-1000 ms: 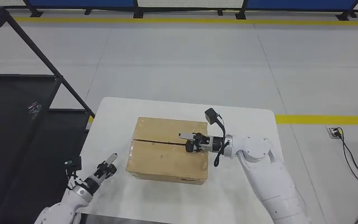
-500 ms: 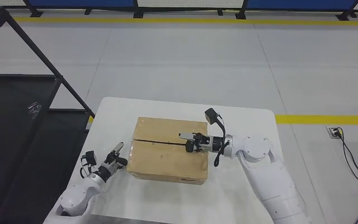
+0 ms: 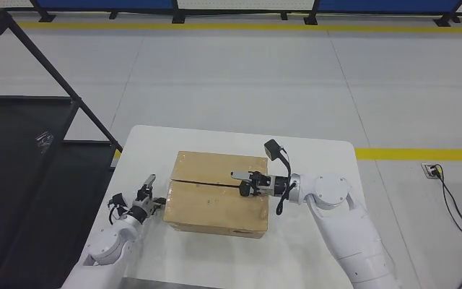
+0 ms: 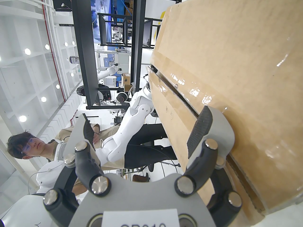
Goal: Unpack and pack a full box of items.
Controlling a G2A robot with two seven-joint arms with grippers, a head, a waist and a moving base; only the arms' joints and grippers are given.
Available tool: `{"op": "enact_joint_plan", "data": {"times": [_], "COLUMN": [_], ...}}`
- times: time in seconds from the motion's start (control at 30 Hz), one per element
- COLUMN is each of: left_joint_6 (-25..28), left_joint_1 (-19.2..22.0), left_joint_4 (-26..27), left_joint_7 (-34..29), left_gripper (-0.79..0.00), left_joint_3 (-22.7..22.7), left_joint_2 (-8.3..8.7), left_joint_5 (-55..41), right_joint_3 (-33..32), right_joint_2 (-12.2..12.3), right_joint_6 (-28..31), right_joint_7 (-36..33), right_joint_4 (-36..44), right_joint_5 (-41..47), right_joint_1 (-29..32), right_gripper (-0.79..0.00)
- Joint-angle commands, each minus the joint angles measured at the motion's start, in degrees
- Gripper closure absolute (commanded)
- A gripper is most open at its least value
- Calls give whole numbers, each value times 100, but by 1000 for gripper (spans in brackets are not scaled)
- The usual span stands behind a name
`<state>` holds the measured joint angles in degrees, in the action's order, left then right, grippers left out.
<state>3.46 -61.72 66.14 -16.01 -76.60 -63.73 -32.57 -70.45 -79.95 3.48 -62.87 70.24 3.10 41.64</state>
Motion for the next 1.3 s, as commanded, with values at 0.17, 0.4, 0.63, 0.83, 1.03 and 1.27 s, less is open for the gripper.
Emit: {"op": "enact_joint_plan", "data": {"times": [0.17, 0.4, 0.63, 0.83, 1.03, 1.27], "left_joint_6": [647, 1315, 1309, 1142, 1067, 990], "left_joint_1": [37, -489, -874, -937, -939, -888], "left_joint_4": [131, 919, 1529, 1670, 1726, 1780], "left_joint_7": [936, 1819, 2037, 1902, 1885, 1917], "left_gripper": [-785, -785, -785, -785, -785, -785], "left_joint_3": [-89, -510, -980, -1182, -1277, -1460], "left_joint_2": [-59, -18, 12, 15, -10, -33], "left_joint_5": [398, 1212, 1417, 1479, 1465, 1379], "right_joint_3": [0, 0, 0, 38, 102, 157], "right_joint_2": [0, 0, 0, 2, 13, 30], "right_joint_6": [0, 0, 0, -30, -109, -274], "right_joint_7": [0, 0, 0, 198, 394, 619], "right_joint_4": [0, 0, 0, 74, 38, -99], "right_joint_5": [0, 0, 0, -28, 65, 80], "right_joint_1": [0, 0, 0, 97, 119, 66], "right_gripper": [-785, -785, -785, -785, -785, -785]}}
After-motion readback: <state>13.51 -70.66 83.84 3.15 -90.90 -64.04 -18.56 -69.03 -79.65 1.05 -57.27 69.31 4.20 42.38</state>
